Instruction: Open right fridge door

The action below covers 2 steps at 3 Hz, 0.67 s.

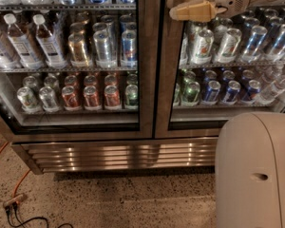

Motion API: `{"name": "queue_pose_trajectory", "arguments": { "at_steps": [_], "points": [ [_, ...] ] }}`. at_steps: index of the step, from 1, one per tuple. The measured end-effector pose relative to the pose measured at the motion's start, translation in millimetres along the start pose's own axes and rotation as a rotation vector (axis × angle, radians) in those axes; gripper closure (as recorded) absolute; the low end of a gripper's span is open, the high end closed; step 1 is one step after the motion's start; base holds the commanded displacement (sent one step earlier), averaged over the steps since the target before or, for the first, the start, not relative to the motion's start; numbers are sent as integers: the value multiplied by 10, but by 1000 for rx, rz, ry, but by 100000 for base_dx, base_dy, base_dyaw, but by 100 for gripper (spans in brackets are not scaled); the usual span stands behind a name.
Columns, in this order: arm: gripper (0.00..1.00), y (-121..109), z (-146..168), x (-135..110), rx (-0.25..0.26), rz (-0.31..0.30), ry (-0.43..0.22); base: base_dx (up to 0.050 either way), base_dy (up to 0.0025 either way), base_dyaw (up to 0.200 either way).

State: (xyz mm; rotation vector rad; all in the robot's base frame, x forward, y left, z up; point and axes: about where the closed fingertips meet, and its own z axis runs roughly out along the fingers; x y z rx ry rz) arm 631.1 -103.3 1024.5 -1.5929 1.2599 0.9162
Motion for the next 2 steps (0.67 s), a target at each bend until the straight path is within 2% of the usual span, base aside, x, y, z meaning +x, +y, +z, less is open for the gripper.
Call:
{"name": "queue_pose_trajectory", "arguments": {
  "at_steps": [2],
  "points": [
    [100,0,0,1,0,0,0,0,0,0]
  ]
}}
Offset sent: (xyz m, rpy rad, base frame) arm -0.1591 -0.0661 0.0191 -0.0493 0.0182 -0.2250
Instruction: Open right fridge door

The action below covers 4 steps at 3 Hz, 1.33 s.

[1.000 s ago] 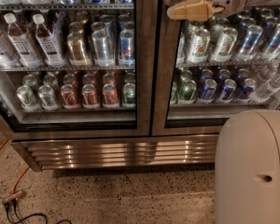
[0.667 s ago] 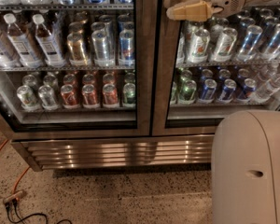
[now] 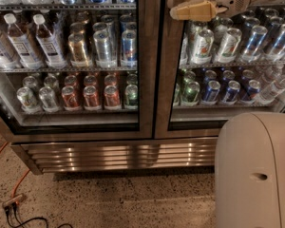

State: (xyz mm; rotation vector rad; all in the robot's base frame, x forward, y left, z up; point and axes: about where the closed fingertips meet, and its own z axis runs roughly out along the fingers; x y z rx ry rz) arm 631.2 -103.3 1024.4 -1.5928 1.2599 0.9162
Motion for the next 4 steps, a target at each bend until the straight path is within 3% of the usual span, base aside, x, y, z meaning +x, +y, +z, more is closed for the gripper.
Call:
{"name": "queue_pose_trajectory", "arguments": {
  "at_steps": [4],
  "points": [
    [100,15,5,-5,0,0,0,0,0,0]
  ]
}}
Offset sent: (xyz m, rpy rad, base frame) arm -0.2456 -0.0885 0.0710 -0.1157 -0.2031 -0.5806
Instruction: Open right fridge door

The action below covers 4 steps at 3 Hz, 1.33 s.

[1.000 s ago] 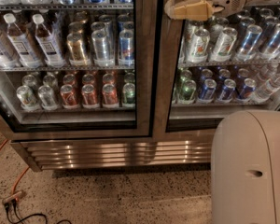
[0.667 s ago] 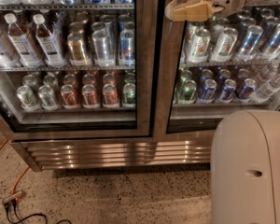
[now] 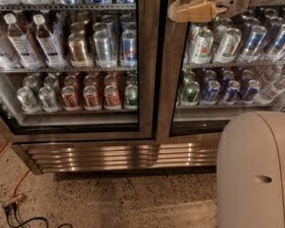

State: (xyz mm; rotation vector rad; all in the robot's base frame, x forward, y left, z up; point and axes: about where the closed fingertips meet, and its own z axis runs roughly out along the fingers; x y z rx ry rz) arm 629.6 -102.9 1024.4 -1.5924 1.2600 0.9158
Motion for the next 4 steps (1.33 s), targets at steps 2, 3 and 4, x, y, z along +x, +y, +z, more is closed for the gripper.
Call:
{"name": "queue_pose_trajectory", "arguments": {
  "at_steps": [2,3,4],
  "points": [
    [100,-1,-18,-23,15,-5,7,0,0,0],
    [100,-2,-147,-8,67,2,43,0,0,0],
    [100,24,-126,-22,67,2,44,0,0,0]
  ]
}}
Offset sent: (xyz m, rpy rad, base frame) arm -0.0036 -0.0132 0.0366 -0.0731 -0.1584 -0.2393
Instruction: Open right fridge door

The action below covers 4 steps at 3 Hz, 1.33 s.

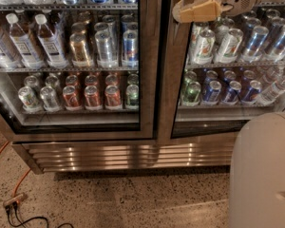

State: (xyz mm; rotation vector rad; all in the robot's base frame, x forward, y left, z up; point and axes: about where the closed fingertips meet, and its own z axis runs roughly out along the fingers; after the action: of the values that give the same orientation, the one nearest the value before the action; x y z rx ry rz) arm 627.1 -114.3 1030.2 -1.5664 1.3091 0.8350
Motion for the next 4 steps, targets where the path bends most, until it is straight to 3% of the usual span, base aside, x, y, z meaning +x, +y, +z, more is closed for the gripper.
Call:
{"name": "queue_pose_trajectory", "arguments": {
  "at_steps": [4],
  "points": [
    [100,49,-48,-42,56,-8,26,0,0,0]
  ]
}}
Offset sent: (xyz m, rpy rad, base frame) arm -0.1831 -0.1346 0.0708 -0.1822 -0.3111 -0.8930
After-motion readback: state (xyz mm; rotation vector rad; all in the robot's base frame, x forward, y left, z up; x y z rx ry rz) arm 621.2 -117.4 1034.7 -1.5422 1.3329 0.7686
